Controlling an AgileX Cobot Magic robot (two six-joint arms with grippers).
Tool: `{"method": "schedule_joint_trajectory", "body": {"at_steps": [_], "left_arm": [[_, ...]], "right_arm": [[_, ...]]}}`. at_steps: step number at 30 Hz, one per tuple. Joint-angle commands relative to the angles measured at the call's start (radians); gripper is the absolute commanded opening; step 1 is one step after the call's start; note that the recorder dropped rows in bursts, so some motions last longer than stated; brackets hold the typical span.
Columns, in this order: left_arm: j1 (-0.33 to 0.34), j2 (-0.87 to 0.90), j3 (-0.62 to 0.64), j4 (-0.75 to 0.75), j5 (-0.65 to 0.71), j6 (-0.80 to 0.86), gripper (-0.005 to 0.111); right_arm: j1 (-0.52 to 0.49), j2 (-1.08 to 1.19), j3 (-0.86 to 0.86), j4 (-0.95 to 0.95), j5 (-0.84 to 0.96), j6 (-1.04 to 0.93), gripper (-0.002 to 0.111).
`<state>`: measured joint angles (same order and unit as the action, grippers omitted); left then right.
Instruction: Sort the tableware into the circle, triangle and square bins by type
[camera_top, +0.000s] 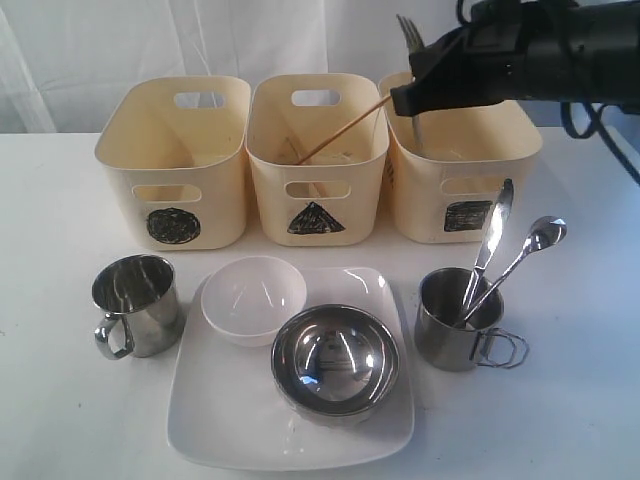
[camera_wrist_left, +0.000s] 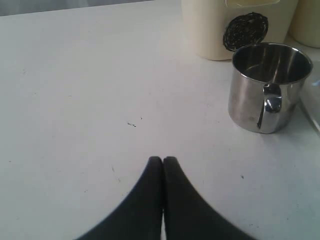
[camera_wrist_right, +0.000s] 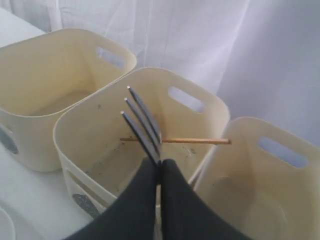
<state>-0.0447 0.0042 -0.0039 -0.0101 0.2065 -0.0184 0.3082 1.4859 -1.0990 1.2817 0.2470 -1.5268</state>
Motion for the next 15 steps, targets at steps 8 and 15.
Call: {"method": "schedule_joint_trajectory", "body": {"at_steps": [8,15], "left_arm": [[0.002,-0.004,0.004,-0.004,-0.004,-0.004,0.000],[0.002,-0.004,0.004,-0.004,-0.004,-0.004,0.000]], "right_arm": [[0.001,0.226,-0.115,0.463,0.277,-0.612,0.000],[0.001,0.286,-0.201,0.463,0.259,-0.612,0.000]]}}
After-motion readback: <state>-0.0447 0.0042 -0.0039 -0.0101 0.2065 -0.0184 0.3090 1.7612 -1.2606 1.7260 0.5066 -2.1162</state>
